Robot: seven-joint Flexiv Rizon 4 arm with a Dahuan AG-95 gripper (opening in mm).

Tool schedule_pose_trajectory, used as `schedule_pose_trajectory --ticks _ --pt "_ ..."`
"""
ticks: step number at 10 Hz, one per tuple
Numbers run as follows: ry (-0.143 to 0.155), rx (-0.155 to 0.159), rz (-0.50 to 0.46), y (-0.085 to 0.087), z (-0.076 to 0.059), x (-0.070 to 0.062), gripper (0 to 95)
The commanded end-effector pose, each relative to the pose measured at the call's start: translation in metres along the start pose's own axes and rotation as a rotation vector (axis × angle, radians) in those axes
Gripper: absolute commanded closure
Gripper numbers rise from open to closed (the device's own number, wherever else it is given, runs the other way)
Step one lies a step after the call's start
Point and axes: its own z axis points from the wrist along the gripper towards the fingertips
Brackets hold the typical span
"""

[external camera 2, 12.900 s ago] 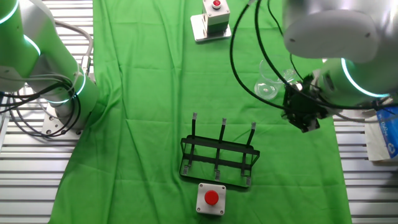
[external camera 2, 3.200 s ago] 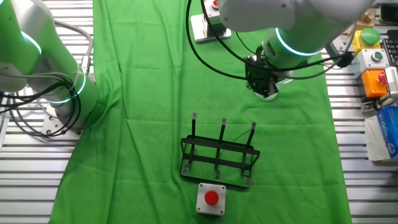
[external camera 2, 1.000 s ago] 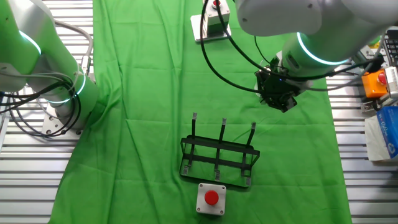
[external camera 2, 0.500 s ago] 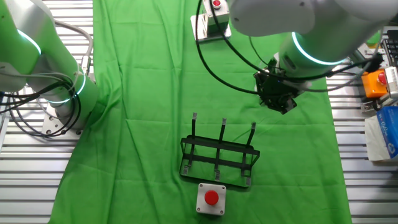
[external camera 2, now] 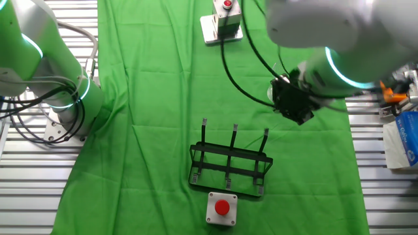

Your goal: Take the cup off the cup rack

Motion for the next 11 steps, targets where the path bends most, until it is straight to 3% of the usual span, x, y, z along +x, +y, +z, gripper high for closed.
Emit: schedule_pose_trajectory --ticks 1,5,11 --pt "-0.002 -0.025 -0.006 -0.008 -0.001 0.002 95.0" --pt "-0.006 -0.037 -0.017 -0.028 -0.012 0.008 95.0" --pt "-0.008 -0.032 -0.006 -0.039 -0.019 0.011 95.0"
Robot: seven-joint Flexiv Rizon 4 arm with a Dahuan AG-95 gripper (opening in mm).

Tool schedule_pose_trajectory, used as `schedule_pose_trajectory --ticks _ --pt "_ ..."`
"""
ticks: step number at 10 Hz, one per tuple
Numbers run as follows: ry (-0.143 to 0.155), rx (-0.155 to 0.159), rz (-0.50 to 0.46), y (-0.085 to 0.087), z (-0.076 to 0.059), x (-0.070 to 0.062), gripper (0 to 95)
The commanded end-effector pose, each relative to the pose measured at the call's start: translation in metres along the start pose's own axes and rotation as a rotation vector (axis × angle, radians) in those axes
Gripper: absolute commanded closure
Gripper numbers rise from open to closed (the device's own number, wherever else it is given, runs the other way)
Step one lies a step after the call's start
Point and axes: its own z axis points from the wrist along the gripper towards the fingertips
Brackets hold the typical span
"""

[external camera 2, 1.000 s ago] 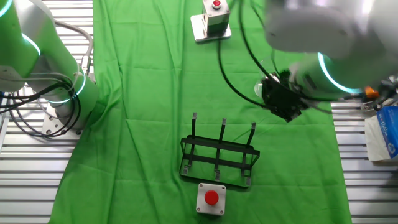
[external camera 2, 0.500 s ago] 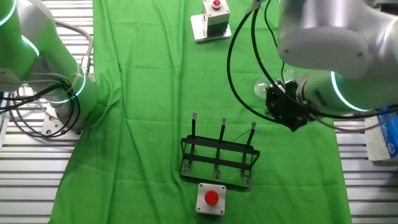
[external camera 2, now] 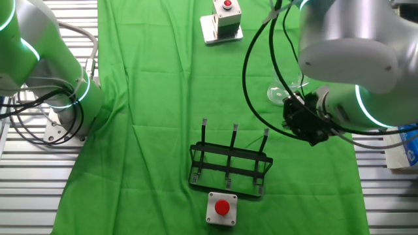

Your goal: Take the cup off the cup rack

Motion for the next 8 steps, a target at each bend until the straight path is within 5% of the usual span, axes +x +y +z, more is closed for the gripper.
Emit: schedule_pose_trajectory --ticks 1,4,8 --pt "0.001 0.004 0.009 0.000 0.000 0.000 95.0" --pt "-0.005 0.079 0.011 0.006 0.002 -0.001 95.0" --pt "-0.017 0.096 0.033 0.026 0.010 -0.006 95.0"
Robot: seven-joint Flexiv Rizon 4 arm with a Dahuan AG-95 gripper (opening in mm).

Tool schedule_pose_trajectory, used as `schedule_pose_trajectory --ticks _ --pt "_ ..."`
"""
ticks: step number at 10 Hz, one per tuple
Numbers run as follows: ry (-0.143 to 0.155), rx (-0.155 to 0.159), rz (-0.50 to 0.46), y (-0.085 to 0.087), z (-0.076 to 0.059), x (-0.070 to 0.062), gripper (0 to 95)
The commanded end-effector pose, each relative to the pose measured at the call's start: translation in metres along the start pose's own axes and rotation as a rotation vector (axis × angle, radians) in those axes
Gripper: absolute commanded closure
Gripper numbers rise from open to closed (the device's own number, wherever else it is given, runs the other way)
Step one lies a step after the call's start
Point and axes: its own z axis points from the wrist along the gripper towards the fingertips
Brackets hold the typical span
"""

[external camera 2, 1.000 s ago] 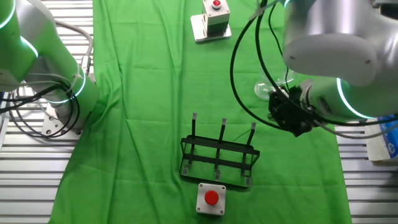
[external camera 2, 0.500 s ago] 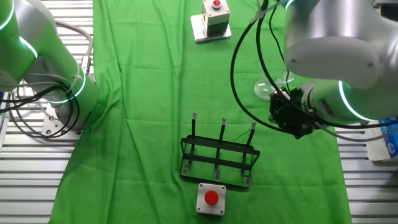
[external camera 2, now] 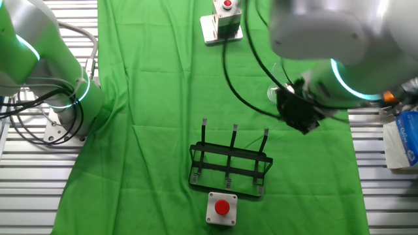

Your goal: Take the cup off the cup rack

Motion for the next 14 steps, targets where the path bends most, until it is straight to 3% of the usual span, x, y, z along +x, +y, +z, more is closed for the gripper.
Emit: schedule_pose_trajectory --ticks 1,7,9,14 --pt "0.000 -0.007 0.003 0.0019 0.0037 -0.0030 95.0" --pt "0.017 0.006 -0.010 0.0031 0.0049 -0.0011 95.0" --pt "0.037 0.041 0.012 0.0041 0.0059 0.0004 95.0" --pt "0.038 0.044 0.024 0.0043 0.0062 0.0008 95.0"
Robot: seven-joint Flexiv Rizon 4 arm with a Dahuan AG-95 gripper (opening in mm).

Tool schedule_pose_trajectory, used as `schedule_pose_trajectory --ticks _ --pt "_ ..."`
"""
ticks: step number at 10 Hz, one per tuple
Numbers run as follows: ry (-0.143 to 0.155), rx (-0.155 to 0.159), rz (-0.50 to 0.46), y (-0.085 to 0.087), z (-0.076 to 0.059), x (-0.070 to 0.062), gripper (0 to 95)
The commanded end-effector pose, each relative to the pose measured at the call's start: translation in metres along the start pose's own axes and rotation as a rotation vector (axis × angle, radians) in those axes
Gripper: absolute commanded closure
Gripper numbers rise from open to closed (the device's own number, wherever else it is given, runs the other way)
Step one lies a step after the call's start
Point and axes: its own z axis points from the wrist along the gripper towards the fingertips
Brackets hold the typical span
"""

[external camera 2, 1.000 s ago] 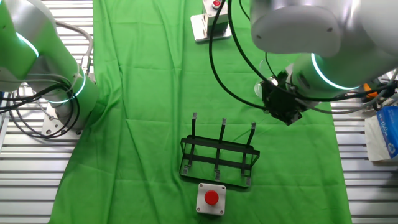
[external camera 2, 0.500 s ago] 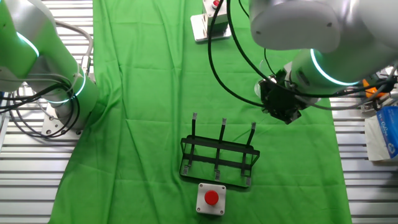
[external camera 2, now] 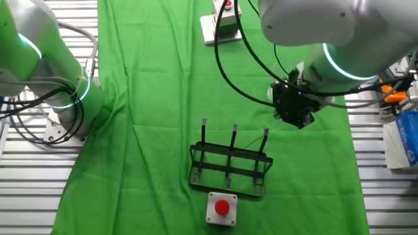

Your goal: Take the cup off the cup rack

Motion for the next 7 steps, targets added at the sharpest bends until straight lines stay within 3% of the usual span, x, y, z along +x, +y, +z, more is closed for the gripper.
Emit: schedule_pose_trajectory --ticks 1,5,7 --pt "0.001 -0.002 0.005 -0.0005 0.0002 -0.0010 95.0" --pt "-0.004 -0.001 0.010 -0.0005 0.0002 -0.0010 95.0" --pt "-0.031 -0.010 -0.018 -0.0006 0.0002 -0.0011 95.0"
